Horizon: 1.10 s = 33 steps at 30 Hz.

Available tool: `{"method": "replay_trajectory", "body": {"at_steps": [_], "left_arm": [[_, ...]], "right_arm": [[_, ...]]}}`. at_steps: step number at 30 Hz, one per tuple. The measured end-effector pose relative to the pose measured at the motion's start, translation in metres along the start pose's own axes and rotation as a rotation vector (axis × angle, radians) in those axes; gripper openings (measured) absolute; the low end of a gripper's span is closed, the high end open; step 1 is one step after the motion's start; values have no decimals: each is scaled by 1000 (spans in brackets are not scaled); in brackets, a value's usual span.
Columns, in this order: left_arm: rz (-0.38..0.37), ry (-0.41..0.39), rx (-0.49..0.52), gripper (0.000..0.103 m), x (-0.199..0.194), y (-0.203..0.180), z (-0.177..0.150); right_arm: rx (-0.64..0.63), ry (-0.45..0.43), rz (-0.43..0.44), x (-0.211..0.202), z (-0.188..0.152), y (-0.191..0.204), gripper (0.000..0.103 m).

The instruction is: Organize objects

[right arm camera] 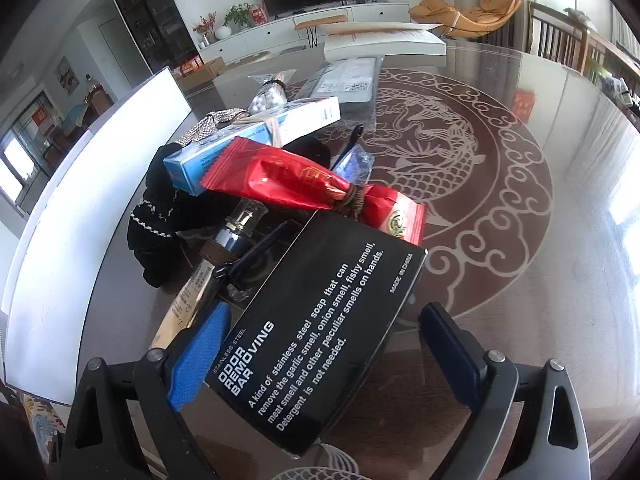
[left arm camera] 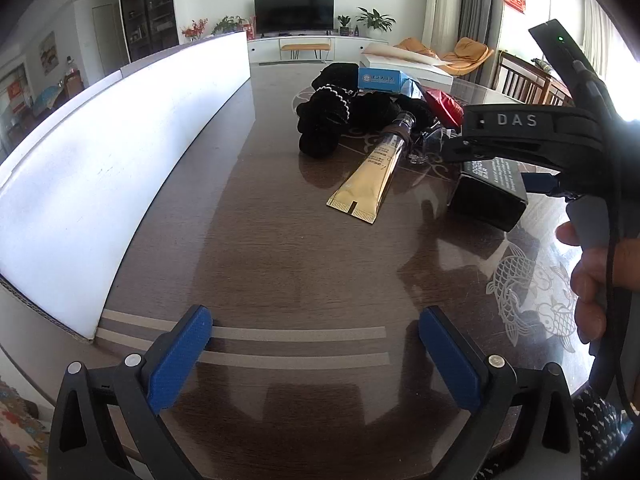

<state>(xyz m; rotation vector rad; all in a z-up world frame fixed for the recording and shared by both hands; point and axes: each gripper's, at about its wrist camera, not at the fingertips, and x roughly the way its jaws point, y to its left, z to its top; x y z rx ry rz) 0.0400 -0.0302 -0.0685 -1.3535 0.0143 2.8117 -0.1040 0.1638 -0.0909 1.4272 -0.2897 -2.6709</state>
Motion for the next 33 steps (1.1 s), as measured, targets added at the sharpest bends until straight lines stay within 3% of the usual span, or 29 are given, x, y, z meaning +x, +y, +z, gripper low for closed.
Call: {"method": "replay_trajectory", "body": {"at_steps": [2, 7, 9, 11, 13, 23, 33], "left_arm": [[1, -1, 0, 103, 0, 0, 0], [0, 0, -1, 103, 1, 0, 0], [2, 0, -2, 103, 1, 0, 0], [2, 0, -1, 103, 1, 0, 0], [0, 0, -1, 103, 1, 0, 1], [-1, 0, 0, 103, 2, 0, 1], [0, -2, 0, 103, 2, 0, 1]], "right_arm": [[-16, -30, -44, -11, 1, -15, 75], [-60, -73, -165, -25, 1, -55, 74], [-77, -65, -185, -27, -3, -67, 77], [-89, -67, -191, -27, -6, -78, 91], [-101, -71, -202, -27, -11, -83, 95], [-94, -40, -208, -18, -18, -87, 103], [-93, -48, -211, -19, -20, -86, 103]]}}
